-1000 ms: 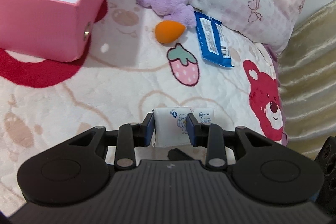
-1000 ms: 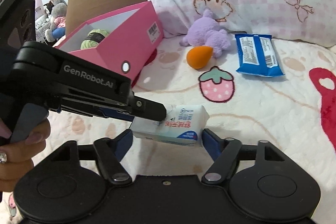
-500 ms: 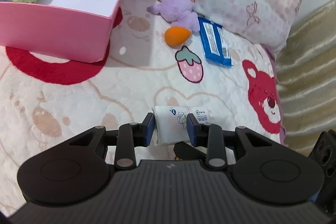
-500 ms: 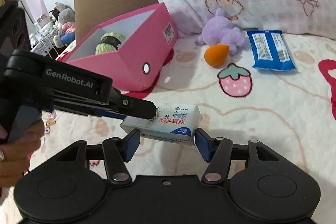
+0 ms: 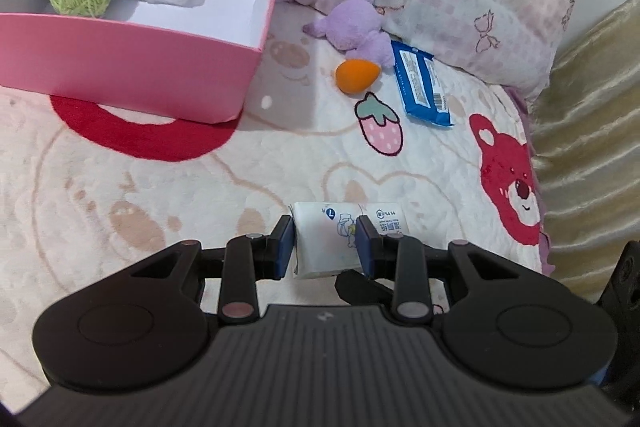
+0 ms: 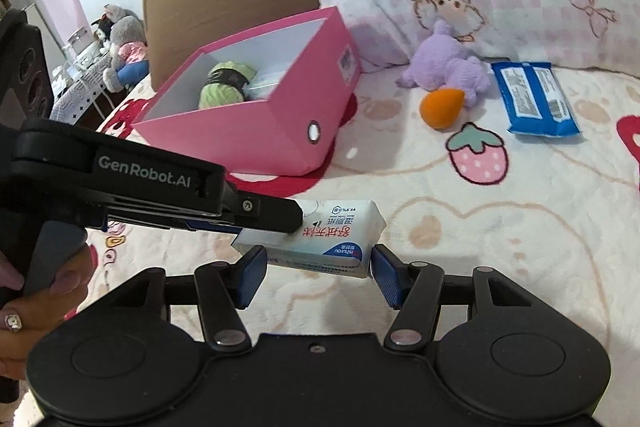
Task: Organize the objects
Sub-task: 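Carry the white pack over the pink box and lower it inside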
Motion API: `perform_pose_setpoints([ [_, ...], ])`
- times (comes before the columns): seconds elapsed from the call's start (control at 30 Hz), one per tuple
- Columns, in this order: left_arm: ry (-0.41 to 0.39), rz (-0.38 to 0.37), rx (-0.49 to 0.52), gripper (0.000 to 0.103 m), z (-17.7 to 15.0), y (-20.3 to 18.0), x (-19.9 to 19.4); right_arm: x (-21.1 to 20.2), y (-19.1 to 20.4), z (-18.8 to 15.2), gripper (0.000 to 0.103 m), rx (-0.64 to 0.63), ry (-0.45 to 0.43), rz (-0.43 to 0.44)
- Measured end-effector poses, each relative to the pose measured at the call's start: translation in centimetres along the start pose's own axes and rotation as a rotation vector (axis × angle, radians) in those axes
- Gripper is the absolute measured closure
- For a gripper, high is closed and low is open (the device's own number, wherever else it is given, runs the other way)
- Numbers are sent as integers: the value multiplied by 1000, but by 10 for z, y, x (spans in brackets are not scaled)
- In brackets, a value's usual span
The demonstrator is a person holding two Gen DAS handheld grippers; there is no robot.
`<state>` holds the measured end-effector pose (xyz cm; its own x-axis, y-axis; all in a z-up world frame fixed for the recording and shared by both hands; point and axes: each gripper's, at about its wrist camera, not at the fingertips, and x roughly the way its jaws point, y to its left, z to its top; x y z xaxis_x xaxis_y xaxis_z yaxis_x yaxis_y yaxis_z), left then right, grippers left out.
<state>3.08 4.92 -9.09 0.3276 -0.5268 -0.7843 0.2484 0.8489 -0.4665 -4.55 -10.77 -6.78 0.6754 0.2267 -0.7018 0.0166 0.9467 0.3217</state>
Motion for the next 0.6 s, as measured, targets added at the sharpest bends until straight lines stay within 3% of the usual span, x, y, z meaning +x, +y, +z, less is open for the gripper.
perform_pose_setpoints([
  [0.23,-3,-20,-30,72,2,8,-23,-10,14,9,40,-19,5,27],
  [0.6,-50,2,54,72,15,-6,-69,-29,42,28,40,-117,-11,45],
])
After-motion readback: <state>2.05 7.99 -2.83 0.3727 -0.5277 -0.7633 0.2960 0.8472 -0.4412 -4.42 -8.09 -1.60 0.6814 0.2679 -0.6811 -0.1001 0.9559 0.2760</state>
